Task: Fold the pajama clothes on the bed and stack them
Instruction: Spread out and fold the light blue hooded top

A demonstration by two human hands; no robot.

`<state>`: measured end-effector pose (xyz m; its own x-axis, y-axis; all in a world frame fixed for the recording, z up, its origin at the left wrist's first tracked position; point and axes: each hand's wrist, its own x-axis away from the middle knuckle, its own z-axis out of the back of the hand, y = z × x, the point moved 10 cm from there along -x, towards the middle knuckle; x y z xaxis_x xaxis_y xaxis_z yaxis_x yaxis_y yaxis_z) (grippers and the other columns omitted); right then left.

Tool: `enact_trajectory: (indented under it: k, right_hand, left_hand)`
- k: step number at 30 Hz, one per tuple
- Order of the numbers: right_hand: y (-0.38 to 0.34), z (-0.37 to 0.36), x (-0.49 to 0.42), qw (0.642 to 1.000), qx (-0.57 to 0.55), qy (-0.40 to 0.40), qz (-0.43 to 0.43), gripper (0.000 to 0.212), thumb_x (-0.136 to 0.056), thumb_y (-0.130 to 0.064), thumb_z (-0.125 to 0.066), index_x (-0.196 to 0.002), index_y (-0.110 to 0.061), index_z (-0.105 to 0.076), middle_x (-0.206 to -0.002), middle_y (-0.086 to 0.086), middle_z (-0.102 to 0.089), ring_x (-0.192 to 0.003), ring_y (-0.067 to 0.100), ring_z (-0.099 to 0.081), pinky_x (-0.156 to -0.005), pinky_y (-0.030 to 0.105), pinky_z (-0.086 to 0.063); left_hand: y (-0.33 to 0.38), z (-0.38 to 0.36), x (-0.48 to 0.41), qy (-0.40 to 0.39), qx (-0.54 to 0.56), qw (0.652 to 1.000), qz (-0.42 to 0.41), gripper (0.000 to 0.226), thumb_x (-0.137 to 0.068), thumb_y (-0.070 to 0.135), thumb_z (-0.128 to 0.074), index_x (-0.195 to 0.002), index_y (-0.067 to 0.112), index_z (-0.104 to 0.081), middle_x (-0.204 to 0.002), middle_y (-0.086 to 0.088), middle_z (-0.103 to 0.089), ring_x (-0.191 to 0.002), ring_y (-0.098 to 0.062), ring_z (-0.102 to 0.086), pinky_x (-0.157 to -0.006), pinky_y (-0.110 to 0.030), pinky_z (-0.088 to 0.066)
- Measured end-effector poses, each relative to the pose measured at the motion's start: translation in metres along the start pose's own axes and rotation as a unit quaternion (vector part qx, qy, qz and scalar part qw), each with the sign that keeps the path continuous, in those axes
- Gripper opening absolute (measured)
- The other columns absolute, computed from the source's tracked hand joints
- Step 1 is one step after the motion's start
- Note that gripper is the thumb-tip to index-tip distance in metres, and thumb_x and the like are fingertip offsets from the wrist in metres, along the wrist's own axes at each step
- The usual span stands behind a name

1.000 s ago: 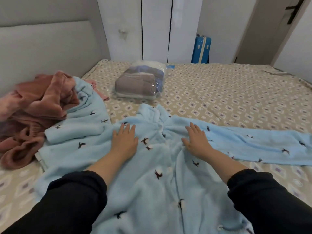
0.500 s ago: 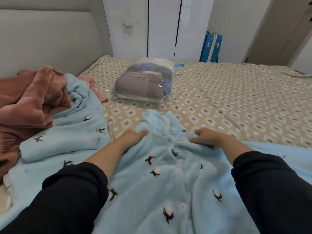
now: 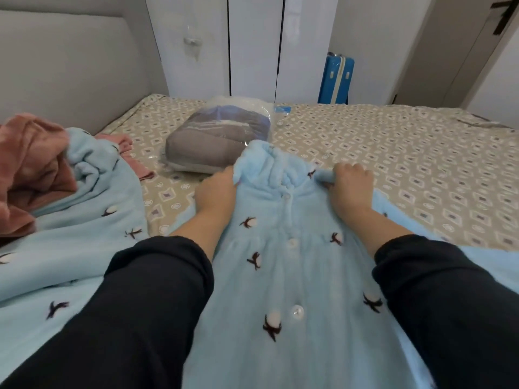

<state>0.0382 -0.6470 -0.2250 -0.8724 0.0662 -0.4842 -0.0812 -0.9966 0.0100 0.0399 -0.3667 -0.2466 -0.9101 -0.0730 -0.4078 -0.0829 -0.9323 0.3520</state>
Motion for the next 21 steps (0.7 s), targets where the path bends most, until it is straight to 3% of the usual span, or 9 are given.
enact_trajectory:
  k: [2,4,6,9,12,15,21]
  right_hand:
    - [-0.004,-0.051,0.027,0.988,0.066,-0.136,0.010,0.038,-0.090,-0.038,-0.056,-0.118,-0.012,-0.049,-0.120,0.011,-0.054,-0.113,0.031,-0.046,-0.095,0.041,-0.035]
    - [-0.002,-0.087,0.063,0.972,0.006,-0.235,-0.002,0.050,-0.096,-0.043,-0.043,-0.135,-0.011,-0.037,-0.138,0.013,-0.042,-0.127,0.032,-0.038,-0.105,0.042,-0.030]
    - [0.003,-0.097,0.086,0.960,-0.074,-0.269,-0.017,0.058,-0.099,-0.040,-0.035,-0.147,-0.009,-0.022,-0.153,0.017,-0.024,-0.140,0.033,-0.023,-0.113,0.045,-0.021]
    - [0.002,-0.073,0.104,0.954,-0.121,-0.275,-0.021,0.065,-0.100,-0.042,-0.034,-0.152,-0.012,-0.011,-0.160,0.014,-0.005,-0.146,0.030,-0.009,-0.117,0.048,-0.014]
    - [-0.014,-0.051,0.151,0.923,-0.179,-0.339,0.013,0.063,-0.101,-0.046,-0.031,-0.153,-0.015,-0.015,-0.160,0.010,-0.011,-0.146,0.028,-0.014,-0.115,0.052,-0.017]
    - [-0.015,-0.041,0.226,0.902,-0.091,-0.415,0.079,0.063,-0.101,-0.050,-0.023,-0.154,-0.023,-0.002,-0.162,0.003,0.006,-0.148,0.022,0.001,-0.117,0.053,-0.006]
    - [0.009,0.003,0.302,0.905,-0.080,-0.412,0.067,0.058,-0.104,-0.043,-0.017,-0.154,-0.022,0.003,-0.161,0.002,0.011,-0.148,0.020,0.007,-0.119,0.048,-0.003]
  left_hand:
    - [-0.014,-0.043,0.022,-0.095,-0.053,0.994,0.031,0.036,-0.099,0.028,-0.043,-0.133,0.018,-0.044,-0.121,-0.014,-0.058,-0.108,-0.036,-0.055,-0.082,-0.042,-0.043]
    - [-0.026,-0.071,0.050,-0.169,-0.094,0.980,0.055,0.055,-0.099,0.024,-0.038,-0.151,0.025,-0.019,-0.134,-0.014,-0.047,-0.120,-0.034,-0.045,-0.094,-0.044,-0.038]
    - [-0.025,-0.073,0.064,-0.186,-0.134,0.972,0.042,0.063,-0.099,0.026,-0.033,-0.154,0.026,-0.002,-0.148,-0.014,-0.032,-0.133,-0.033,-0.032,-0.106,-0.047,-0.029]
    - [-0.001,-0.061,0.082,-0.218,-0.144,0.965,-0.007,0.058,-0.102,0.037,-0.028,-0.154,0.024,-0.005,-0.161,-0.008,-0.009,-0.147,-0.030,-0.005,-0.116,-0.052,-0.011]
    - [0.043,-0.057,0.146,-0.292,-0.073,0.952,-0.057,0.055,-0.102,0.045,-0.022,-0.153,0.024,-0.017,-0.161,-0.005,-0.013,-0.147,-0.028,-0.006,-0.117,-0.053,-0.012]
    - [0.069,-0.052,0.231,-0.349,-0.062,0.932,-0.081,0.061,-0.101,0.051,-0.019,-0.154,0.023,-0.007,-0.162,-0.003,-0.004,-0.149,-0.025,0.002,-0.117,-0.052,-0.004]
    - [0.076,-0.019,0.306,-0.330,-0.046,0.941,-0.062,0.058,-0.103,0.045,-0.017,-0.155,0.023,-0.005,-0.163,-0.004,0.001,-0.149,-0.021,0.004,-0.118,-0.045,0.000]
